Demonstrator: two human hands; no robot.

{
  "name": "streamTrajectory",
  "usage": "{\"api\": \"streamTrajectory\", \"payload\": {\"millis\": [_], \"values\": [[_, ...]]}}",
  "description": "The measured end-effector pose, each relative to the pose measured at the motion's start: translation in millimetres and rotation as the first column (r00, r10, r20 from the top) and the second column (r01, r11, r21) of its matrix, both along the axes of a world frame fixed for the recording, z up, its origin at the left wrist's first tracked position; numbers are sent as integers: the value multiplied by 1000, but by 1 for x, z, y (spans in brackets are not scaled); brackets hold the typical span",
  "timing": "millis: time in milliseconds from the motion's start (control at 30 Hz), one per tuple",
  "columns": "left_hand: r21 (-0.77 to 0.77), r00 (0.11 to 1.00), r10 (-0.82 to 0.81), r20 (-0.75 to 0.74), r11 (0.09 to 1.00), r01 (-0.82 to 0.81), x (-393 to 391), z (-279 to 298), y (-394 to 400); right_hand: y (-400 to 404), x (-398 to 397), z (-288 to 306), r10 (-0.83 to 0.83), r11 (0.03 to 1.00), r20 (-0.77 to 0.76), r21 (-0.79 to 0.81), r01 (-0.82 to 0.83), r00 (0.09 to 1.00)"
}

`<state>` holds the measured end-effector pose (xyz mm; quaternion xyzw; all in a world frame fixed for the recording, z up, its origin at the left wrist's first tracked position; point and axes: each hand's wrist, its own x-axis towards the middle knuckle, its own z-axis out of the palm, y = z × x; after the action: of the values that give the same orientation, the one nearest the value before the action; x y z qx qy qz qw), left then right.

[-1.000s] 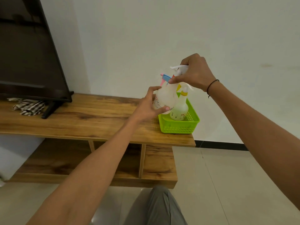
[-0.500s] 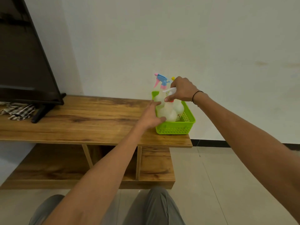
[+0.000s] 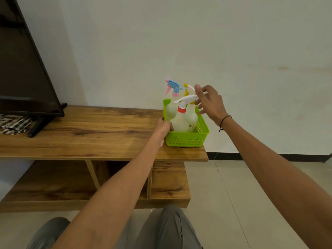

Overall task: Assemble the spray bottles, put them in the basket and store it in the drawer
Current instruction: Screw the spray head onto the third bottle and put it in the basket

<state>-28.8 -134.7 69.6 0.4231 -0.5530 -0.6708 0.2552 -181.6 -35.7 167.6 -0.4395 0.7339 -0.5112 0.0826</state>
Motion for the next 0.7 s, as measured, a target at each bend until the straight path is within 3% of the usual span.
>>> {"api": "streamTrajectory", "payload": {"millis": [100, 167, 300, 400, 700], "values": [[26, 999, 31, -31, 999, -30, -1, 1, 1, 5, -10, -26, -175, 978, 121, -88, 187, 977], [49, 996, 66, -57, 997, -63, -1, 1, 0, 5, -18, -49, -240, 969, 170, -11, 246, 956], [63, 988, 72, -133, 996, -64, -2, 3, 2, -2, -23, -82, -206, 965, 403, 235, 117, 892], [58, 974, 94, -207, 995, -84, -6, 2, 7, -6, -19, -89, -129, 976, 581, 219, -1, 803], [127, 951, 186, -245, 979, -159, 15, 14, 22, 7, 5, -82, -8, 987, 621, 132, -94, 784]]}}
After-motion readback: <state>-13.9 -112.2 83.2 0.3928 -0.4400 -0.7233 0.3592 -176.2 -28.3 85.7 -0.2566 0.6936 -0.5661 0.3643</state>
